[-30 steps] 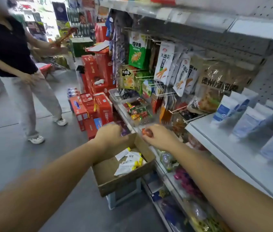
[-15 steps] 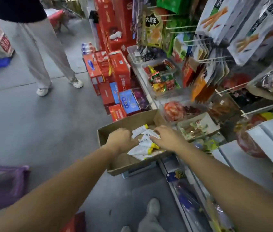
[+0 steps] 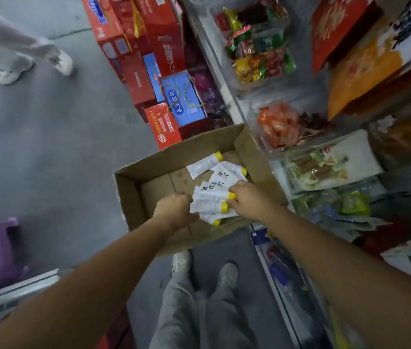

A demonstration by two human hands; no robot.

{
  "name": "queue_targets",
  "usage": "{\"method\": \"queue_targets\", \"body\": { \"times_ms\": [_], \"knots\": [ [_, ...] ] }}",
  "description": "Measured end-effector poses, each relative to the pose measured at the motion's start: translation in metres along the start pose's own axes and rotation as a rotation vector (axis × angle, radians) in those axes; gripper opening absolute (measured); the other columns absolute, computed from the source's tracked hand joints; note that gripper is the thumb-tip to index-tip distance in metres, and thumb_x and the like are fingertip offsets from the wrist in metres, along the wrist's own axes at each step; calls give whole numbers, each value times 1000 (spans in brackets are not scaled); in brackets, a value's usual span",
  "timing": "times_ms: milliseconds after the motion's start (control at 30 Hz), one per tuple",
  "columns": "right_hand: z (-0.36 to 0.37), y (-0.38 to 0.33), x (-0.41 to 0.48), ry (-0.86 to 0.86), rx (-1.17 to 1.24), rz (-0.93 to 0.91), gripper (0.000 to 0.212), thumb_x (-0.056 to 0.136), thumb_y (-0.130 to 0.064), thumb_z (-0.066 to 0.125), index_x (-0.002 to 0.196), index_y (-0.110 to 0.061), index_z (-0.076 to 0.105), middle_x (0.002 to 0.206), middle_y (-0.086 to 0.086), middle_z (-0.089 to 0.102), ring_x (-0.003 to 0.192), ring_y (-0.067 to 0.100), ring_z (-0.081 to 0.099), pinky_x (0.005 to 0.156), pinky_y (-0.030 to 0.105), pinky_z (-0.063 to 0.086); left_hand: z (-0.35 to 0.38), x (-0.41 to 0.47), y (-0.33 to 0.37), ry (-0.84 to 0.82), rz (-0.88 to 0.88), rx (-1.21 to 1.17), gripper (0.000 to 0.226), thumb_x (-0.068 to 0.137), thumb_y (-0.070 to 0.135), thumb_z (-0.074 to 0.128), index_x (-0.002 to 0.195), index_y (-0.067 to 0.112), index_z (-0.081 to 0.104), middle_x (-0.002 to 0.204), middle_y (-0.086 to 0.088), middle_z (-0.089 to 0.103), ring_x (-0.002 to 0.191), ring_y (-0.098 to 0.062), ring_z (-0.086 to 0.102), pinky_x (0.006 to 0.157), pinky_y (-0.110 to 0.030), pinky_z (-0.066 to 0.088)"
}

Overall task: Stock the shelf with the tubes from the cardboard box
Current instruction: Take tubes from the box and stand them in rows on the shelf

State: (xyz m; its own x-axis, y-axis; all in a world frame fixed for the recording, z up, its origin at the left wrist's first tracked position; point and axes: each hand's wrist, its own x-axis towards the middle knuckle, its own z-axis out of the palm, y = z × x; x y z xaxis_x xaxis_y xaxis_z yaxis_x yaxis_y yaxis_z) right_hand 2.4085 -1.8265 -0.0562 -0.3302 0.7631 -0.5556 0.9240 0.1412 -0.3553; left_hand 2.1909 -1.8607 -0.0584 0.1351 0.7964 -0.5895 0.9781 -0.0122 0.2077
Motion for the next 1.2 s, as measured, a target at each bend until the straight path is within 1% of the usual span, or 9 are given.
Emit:
{"method": "queue_targets", "body": {
  "times_ms": [233,400,467,600,733,900,1000,1100,1200],
  "knots": [
    [39,31,68,-35,-23,93,32,95,-24,54,121,-5,60,124,14,53,112,35,54,91,41,47,44,64,-28,-104,-9,-53,30,88,44,59,108,23,64,104,0,60,97,-22,61,67,-29,41],
    [42,49,98,20,-15,168,35,90,-10,56,124,-2,56,128,19,52,116,37,52,92,38,46,69,96,-22,-138,-18,-91,32,88,37,62,113,17,64,110,-4,60,100,-25,61,77,-36,53],
    [42,53,105,33,-69,210,31,89,-11,57,119,-4,56,126,18,54,116,37,54,89,38,47,76,102,-6,-162,-68,-244,28,89,32,63,109,13,67,106,-5,63,95,-25,62,79,-36,54],
    [44,61,113,-11,-133,317,32,91,-9,52,122,-5,56,129,17,54,119,37,54,92,43,49,90,118,40,-141,-373,-878,23,82,21,72,70,3,64,69,-17,61,67,-28,61,66,-36,53],
    [51,68,125,-49,-151,305,32,93,-10,51,124,-6,55,131,16,52,121,36,52,93,43,49,107,146,72,-140,-765,-1492,42,64,22,85,97,1,69,98,-19,69,89,-37,69,80,-49,60],
    [62,70,141,-47,-142,295,35,95,-11,49,130,-9,52,134,17,47,121,38,51,95,44,47,114,158,97,-44,-947,-1608,35,70,20,84,98,10,66,97,-9,68,92,-32,66,84,-46,58],
    [66,70,147,-55,-174,287,37,94,-15,52,131,-11,49,134,18,45,120,39,50,95,45,45,116,171,105,-28,-953,-1724,34,64,13,83,93,12,65,101,-14,70,87,-36,67,78,-52,59],
    [70,68,148,-57,-161,313,45,93,-20,58,135,-15,44,134,19,44,120,39,48,94,45,46,112,178,106,-27,-975,-1740,53,64,6,83,110,9,57,101,-15,68,84,-35,67,73,-53,60],
    [76,67,147,-57,-159,336,52,93,-20,57,141,-17,37,137,19,39,120,39,45,93,46,46,107,179,101,-34,-982,-1807,39,66,-3,83,99,6,62,92,-17,70,76,-34,69,65,-45,61]
  ]
}}
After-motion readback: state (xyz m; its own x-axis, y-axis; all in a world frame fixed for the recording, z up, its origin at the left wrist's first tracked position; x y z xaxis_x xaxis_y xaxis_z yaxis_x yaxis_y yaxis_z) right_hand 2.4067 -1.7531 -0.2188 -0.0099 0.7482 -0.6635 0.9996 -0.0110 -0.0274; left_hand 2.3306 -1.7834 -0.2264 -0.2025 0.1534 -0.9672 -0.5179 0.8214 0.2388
